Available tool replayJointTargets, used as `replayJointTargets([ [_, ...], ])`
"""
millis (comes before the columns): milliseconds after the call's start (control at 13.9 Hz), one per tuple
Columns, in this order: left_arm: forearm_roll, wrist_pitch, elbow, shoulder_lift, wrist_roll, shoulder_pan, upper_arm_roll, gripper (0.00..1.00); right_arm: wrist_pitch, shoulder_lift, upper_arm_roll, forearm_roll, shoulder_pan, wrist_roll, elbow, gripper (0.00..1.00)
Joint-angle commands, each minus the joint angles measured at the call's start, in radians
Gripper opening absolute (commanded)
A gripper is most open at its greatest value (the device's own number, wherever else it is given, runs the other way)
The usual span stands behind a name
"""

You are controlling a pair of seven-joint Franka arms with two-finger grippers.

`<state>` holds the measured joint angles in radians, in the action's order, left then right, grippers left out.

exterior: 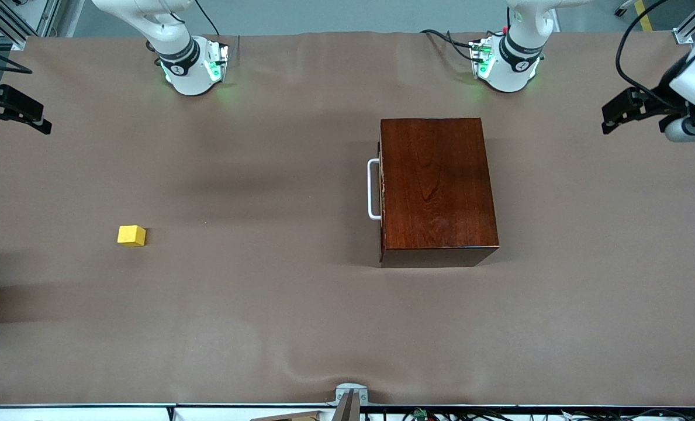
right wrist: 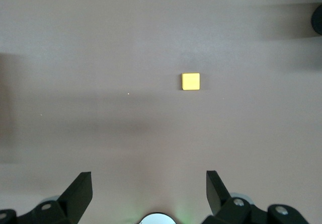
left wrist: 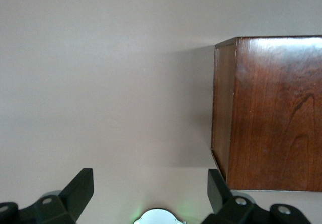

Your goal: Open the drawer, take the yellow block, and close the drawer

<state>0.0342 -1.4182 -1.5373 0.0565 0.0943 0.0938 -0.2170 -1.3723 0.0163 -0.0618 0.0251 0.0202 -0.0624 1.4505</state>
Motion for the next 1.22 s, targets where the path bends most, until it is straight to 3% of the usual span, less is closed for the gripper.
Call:
replayJointTargets([
  [0,-0.011,-0.034,-0.083,0.074,-0.060,0.035,-0.016,1.00,-0.001,0.014,-0.001,-0.008,-0.003,0.000,0.008,1.00],
  [1149,-0.066,-0.031,-0.066,0.068,-0.044,0.037,-0.005,1.00,0.002,0.013,-0.001,-0.005,-0.008,0.003,0.013,1.00],
])
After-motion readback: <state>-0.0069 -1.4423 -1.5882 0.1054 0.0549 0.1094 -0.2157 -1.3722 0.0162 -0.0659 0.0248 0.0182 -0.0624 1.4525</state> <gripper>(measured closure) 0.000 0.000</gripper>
